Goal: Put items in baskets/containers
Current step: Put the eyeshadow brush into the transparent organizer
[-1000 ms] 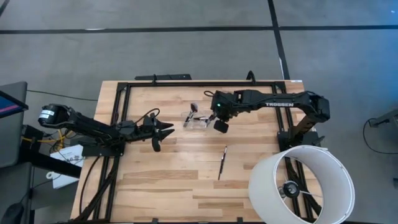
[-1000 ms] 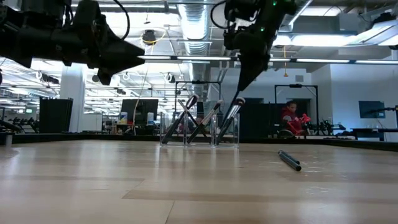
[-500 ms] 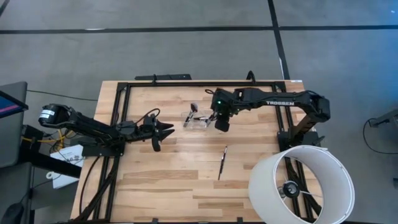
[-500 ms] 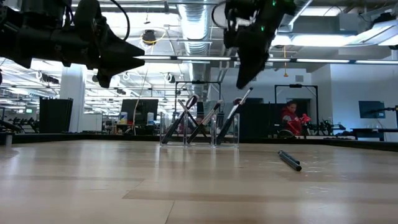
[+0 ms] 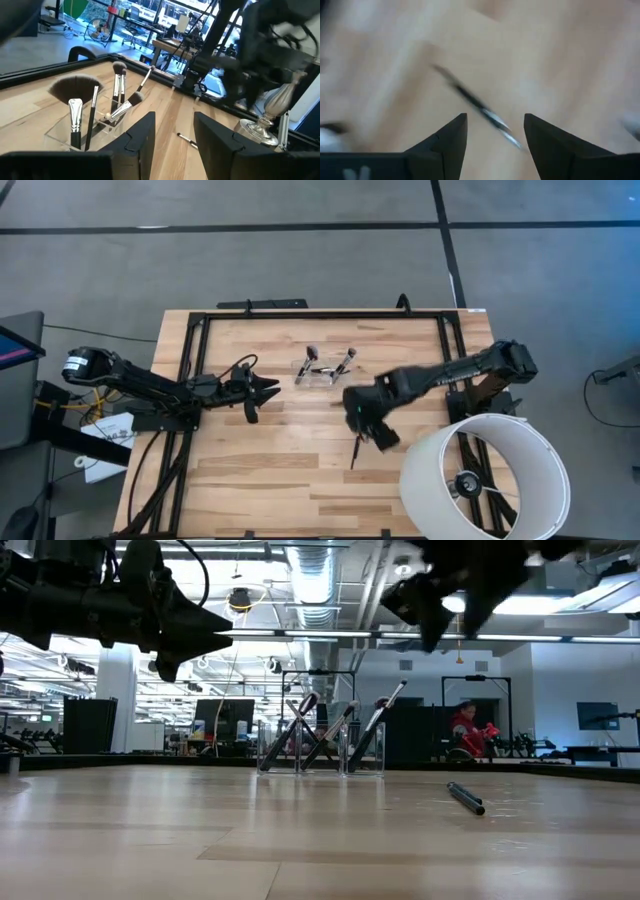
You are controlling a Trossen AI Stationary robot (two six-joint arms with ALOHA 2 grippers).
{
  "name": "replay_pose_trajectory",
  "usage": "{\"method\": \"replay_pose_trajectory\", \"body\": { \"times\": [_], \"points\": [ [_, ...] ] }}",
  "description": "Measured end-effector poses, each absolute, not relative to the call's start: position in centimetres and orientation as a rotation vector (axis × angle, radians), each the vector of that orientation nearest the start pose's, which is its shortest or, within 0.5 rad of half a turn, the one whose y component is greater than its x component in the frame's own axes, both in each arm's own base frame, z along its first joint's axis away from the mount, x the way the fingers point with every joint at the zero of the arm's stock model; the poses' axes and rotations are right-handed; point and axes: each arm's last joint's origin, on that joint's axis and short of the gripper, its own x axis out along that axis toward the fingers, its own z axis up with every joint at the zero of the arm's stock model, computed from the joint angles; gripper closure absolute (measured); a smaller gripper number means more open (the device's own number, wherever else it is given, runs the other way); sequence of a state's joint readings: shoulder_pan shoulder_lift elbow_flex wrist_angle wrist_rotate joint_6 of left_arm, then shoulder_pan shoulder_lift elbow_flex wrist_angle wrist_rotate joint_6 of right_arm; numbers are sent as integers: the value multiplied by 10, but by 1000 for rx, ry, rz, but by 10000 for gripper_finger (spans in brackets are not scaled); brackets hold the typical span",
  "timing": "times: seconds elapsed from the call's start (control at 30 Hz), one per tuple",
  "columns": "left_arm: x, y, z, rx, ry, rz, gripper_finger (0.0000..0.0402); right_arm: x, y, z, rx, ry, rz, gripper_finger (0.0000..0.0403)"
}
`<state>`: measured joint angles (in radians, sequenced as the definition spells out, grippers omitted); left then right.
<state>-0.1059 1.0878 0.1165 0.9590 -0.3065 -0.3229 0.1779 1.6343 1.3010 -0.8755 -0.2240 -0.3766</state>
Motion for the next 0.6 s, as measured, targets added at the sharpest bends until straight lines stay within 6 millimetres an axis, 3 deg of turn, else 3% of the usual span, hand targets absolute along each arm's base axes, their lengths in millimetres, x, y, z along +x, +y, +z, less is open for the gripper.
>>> {"method": "replay_pose_trajectory", "body": {
  "times": [0.07, 0.13, 0.3, 0.6],
  "points": [
    [180, -10, 168, -319, -20, 201, 270, 312, 70, 242, -293, 1115, 688, 218],
    [180, -10, 168, -319, -20, 201, 270, 308, 69, 232, -318, 1143, 691, 221],
    [180, -10, 168, -319, -21, 200, 270, 308, 44, 218, -291, 1165, 618, 235],
    [181, -12, 168, -317, -10, 135, 270, 300, 7, 182, -131, 968, 826, 276]
  ]
}}
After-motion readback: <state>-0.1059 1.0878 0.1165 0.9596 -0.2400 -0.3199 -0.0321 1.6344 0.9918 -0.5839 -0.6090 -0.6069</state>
